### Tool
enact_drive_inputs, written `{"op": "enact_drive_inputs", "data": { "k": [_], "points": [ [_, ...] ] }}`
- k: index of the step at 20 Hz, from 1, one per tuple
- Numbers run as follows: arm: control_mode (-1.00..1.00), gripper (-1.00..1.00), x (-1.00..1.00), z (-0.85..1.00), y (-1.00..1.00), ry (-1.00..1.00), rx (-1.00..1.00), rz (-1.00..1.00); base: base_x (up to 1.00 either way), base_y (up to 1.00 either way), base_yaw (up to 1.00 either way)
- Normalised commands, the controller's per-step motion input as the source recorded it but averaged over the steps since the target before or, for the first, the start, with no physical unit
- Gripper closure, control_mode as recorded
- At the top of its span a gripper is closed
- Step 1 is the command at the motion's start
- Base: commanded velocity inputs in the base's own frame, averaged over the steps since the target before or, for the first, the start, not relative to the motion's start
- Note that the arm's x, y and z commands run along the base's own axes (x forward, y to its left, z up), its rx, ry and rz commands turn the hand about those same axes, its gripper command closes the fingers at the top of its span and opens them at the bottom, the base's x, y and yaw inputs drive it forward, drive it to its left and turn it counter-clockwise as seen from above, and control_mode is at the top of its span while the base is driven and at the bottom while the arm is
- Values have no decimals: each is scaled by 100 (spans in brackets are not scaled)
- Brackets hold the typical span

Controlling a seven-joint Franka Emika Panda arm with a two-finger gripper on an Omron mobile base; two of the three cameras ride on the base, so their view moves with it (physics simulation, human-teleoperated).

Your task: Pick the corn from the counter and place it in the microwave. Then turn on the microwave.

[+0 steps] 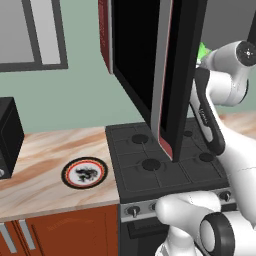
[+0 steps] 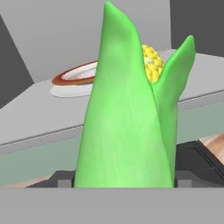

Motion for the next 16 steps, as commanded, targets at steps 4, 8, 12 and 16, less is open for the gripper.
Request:
{"op": "enact_drive_inputs", "data": {
  "k": [4, 8, 12, 16],
  "points": [
    [-100, 100, 2, 27, 0, 0, -1, 1, 0, 0, 0],
    [-100, 100, 10, 23, 0, 0, -1, 1, 0, 0, 0],
    [-100, 100, 18, 18, 0, -1, -1, 1, 0, 0, 0],
    [-100, 100, 24, 18, 0, 0, -1, 2, 0, 0, 0]
  ]
}}
